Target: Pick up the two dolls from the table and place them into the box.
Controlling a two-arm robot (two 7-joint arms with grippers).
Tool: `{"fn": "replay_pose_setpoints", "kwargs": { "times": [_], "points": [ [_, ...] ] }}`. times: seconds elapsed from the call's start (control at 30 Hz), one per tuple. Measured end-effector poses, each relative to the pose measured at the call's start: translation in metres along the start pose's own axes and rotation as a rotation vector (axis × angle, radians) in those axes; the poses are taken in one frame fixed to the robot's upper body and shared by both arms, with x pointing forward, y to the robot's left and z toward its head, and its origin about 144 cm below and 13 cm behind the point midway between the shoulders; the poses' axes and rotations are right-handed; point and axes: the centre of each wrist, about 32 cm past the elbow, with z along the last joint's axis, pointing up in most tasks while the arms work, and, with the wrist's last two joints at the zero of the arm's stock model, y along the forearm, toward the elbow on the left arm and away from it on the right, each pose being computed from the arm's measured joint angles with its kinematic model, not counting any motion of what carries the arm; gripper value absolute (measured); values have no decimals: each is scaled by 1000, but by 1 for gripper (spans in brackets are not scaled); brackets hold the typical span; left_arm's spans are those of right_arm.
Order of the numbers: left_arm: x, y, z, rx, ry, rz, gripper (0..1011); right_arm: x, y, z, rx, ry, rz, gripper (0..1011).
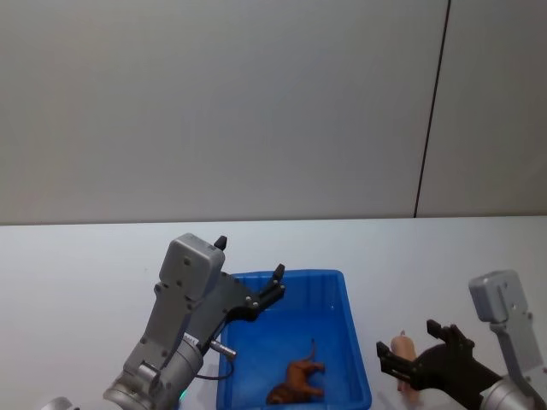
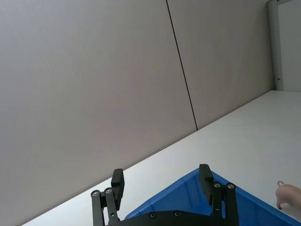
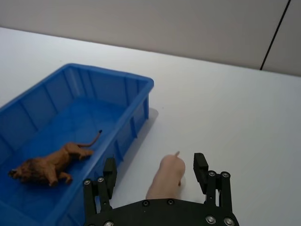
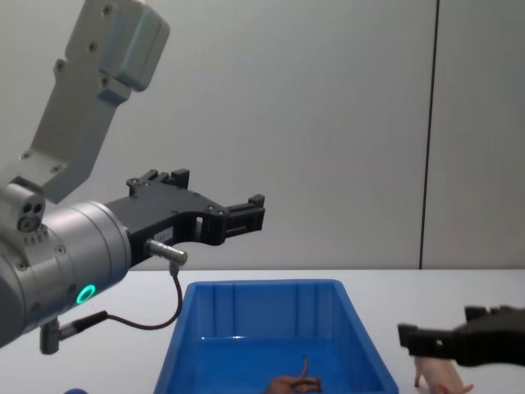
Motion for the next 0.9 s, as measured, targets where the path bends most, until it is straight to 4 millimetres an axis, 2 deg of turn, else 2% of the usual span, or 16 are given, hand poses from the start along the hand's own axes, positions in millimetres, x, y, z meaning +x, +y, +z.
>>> {"fn": "replay_pose_setpoints", "kwargs": {
  "times": [0.4, 0.6, 0.73, 0.83, 0.9],
  "points": [
    [0, 0, 0, 0, 0, 0, 1001, 4, 6, -18, -97, 40, -9, 1001],
    [0, 0, 0, 0, 0, 0, 1001, 5, 8, -23, -126, 54, -8, 868],
    [0, 0, 0, 0, 0, 0, 1001, 5, 10, -26, -139, 63, -10, 728],
    [0, 0, 0, 0, 0, 0, 1001, 5, 10, -27, -141, 65, -12, 674],
    [0, 0, 0, 0, 0, 0, 1001, 5, 10, -27, -141, 66, -16, 589]
  ]
}}
